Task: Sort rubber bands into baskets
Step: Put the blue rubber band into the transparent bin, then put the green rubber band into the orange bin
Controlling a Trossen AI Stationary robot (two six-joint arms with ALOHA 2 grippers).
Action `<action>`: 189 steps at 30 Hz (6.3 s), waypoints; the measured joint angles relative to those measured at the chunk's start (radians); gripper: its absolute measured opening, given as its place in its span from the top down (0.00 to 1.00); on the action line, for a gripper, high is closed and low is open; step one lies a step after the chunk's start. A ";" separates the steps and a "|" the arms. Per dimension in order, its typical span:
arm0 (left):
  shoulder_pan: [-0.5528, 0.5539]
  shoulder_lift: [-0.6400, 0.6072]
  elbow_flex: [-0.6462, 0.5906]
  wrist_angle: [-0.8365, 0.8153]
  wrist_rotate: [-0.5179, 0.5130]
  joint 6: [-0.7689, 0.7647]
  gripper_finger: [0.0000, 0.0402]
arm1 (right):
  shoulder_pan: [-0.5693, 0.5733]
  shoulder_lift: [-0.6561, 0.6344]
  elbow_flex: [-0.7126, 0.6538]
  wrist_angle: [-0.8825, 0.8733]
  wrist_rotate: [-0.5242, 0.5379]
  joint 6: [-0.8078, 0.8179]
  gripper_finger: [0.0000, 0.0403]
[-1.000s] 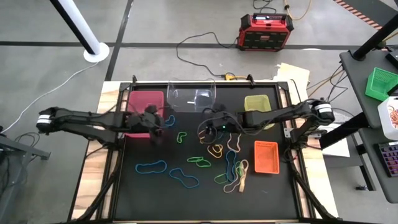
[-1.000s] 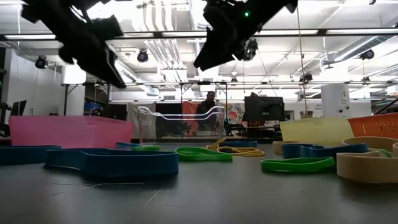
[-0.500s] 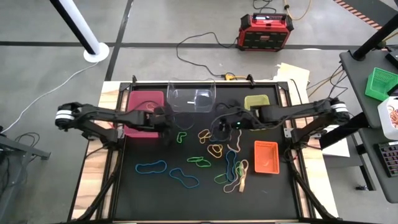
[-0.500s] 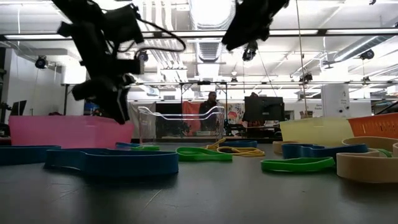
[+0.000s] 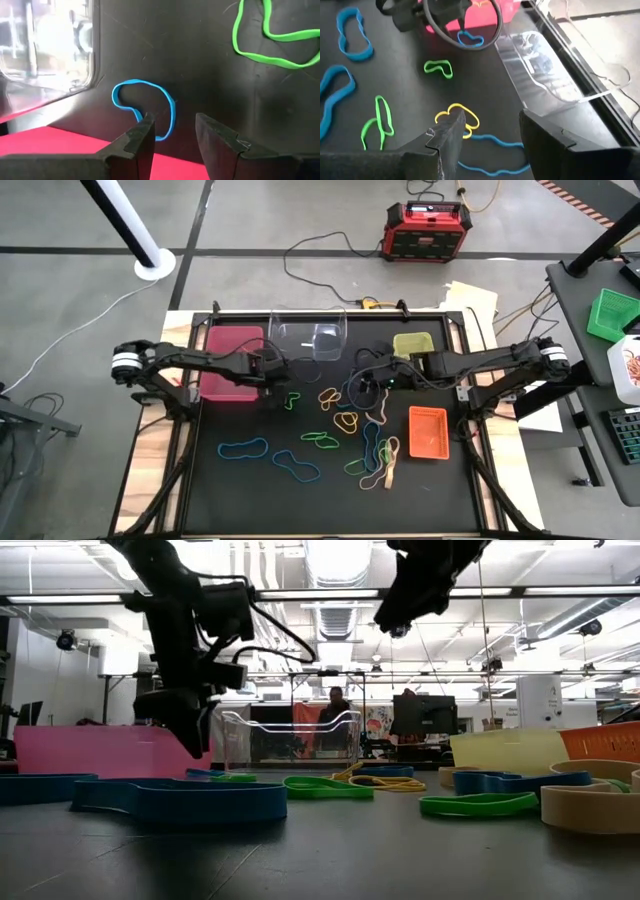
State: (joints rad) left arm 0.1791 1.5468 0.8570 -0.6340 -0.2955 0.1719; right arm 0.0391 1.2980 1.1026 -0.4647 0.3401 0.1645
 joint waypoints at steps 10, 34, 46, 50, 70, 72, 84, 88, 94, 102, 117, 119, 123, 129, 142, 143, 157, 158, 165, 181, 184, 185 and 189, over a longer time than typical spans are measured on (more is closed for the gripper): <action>0.016 0.072 0.014 0.026 0.022 0.009 0.69 | 0.000 0.000 -0.017 0.006 0.000 0.000 0.55; 0.060 0.093 0.014 0.009 0.057 0.035 1.00 | 0.000 0.000 -0.019 0.006 0.000 -0.004 0.55; 0.044 -0.185 0.115 0.010 0.219 0.111 1.00 | 0.000 0.000 -0.024 0.009 0.000 -0.001 0.55; 0.087 -0.228 0.193 0.068 0.091 0.178 1.00 | 0.000 0.000 -0.024 0.019 0.000 -0.001 0.55; 0.310 -0.051 0.345 -0.003 0.274 0.201 0.67 | 0.004 0.057 -0.026 0.030 -0.057 0.041 0.55; 0.273 -0.092 0.331 -0.015 0.312 0.168 0.66 | 0.005 0.105 -0.026 0.027 -0.101 -0.001 0.55; -0.067 -0.452 0.141 0.080 0.289 -0.023 0.70 | -0.015 0.364 -0.029 0.030 -0.183 -0.106 0.55; -0.164 -0.530 0.099 0.143 0.278 -0.050 0.70 | -0.041 0.413 -0.028 0.035 -0.184 -0.107 0.55; -0.258 -0.598 0.053 0.181 0.192 -0.086 0.70 | -0.060 0.450 -0.028 0.037 -0.219 -0.125 0.55; -0.314 -0.607 0.021 0.186 0.095 -0.108 0.70 | -0.064 0.476 -0.027 0.059 -0.218 -0.140 0.67; -0.316 -0.595 -0.187 0.247 0.058 -0.314 0.70 | -0.075 0.216 0.064 0.044 -0.224 -0.243 0.98; -0.316 -0.583 -0.236 0.310 0.060 -0.340 0.70 | -0.090 0.179 0.098 0.062 -0.212 -0.290 0.98; -0.316 -0.546 -0.325 0.506 0.069 -0.373 0.70 | -0.143 0.145 0.135 0.198 -0.207 -0.383 0.98; -0.317 -0.463 -0.343 0.591 0.069 -0.401 0.70 | -0.267 0.195 0.138 0.417 -0.209 -0.455 0.98; -0.309 -0.256 -0.254 0.548 0.042 -0.507 0.65 | -0.441 0.434 0.284 0.399 -0.296 -0.236 0.77; -0.309 -0.241 -0.246 0.533 0.041 -0.515 0.63 | -0.443 0.447 0.298 0.380 -0.296 -0.227 0.73; -0.255 0.044 -0.074 0.360 -0.021 -0.600 0.52 | -0.392 0.347 0.439 0.051 -0.297 -0.207 0.48; -0.248 0.064 -0.063 0.348 -0.029 -0.602 0.52 | -0.387 0.333 0.438 0.041 -0.297 -0.205 0.48; -0.182 0.176 -0.017 0.309 -0.032 -0.604 0.52 | -0.327 0.273 0.433 -0.020 -0.295 -0.199 0.49; -0.203 0.115 -0.026 0.275 0.023 -0.526 1.00 | -0.197 0.258 0.418 -0.109 -0.295 -0.197 0.49; -0.232 0.020 -0.025 0.299 0.041 -0.473 1.00 | -0.165 0.258 0.390 -0.115 -0.295 -0.197 0.49; -0.239 -0.017 -0.025 0.302 0.049 -0.458 1.00 | -0.153 0.258 0.375 -0.106 -0.295 -0.197 0.49; -0.259 -0.154 -0.044 0.328 0.083 -0.403 1.00 | -0.098 0.259 0.281 -0.024 -0.294 -0.222 0.49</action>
State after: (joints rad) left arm -0.0797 1.3925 0.8129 -0.3065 -0.2129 -0.2315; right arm -0.0593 1.5566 1.3831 -0.4882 0.0456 -0.0580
